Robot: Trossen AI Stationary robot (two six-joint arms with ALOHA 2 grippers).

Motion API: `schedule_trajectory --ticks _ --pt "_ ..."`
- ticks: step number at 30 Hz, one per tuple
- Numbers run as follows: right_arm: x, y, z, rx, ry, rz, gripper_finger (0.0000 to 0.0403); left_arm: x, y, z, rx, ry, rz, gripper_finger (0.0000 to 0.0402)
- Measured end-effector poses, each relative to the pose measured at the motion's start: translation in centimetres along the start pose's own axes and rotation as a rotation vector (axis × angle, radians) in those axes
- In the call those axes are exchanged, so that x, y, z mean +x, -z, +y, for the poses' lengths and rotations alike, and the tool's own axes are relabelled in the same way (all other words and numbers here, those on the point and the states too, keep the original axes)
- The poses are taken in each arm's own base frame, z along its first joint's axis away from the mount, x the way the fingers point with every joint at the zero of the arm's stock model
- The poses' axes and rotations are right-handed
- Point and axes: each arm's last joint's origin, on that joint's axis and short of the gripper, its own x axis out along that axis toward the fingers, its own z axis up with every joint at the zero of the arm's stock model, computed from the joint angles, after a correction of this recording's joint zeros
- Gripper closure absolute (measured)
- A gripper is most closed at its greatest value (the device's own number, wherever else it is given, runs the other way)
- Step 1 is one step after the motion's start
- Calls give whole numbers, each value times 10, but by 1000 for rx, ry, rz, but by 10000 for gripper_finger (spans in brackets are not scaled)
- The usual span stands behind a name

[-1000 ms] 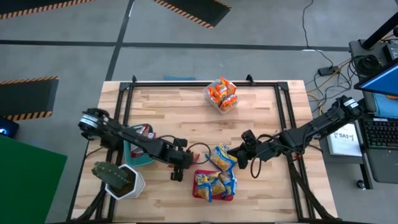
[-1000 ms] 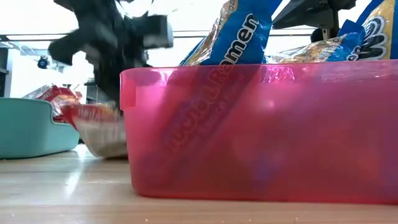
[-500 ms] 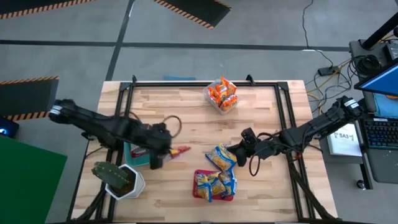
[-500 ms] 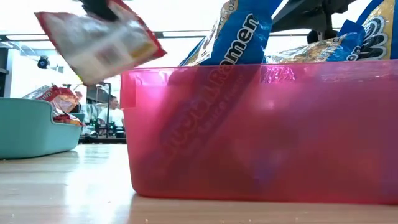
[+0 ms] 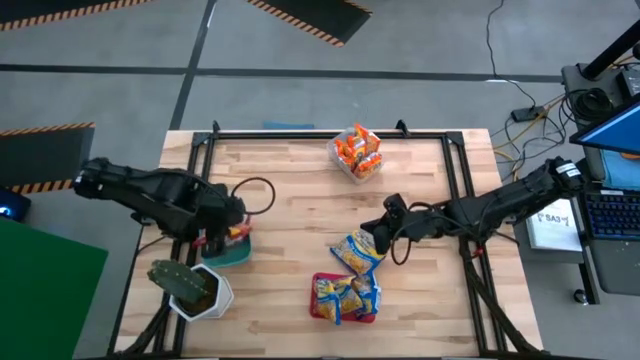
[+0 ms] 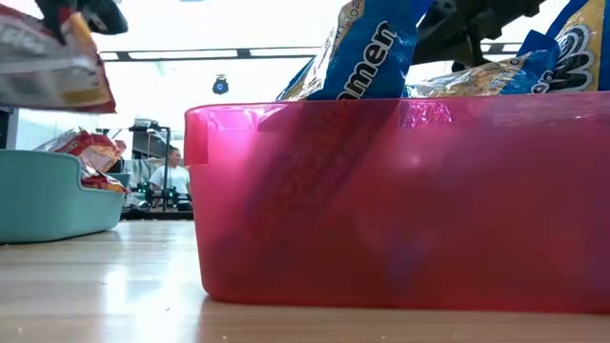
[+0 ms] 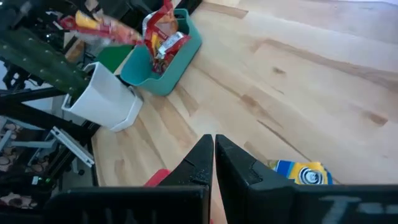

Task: Sort Maruchan noodles
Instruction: Put the red noodle pack into the green bin

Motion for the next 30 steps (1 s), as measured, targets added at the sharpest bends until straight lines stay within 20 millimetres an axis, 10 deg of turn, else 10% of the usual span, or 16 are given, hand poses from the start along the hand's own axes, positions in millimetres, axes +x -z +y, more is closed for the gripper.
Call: schedule_trajectory --ticks 30 --pt "3 -8 -4 -11 9 -6 394 109 4 0 21 64 203 364"
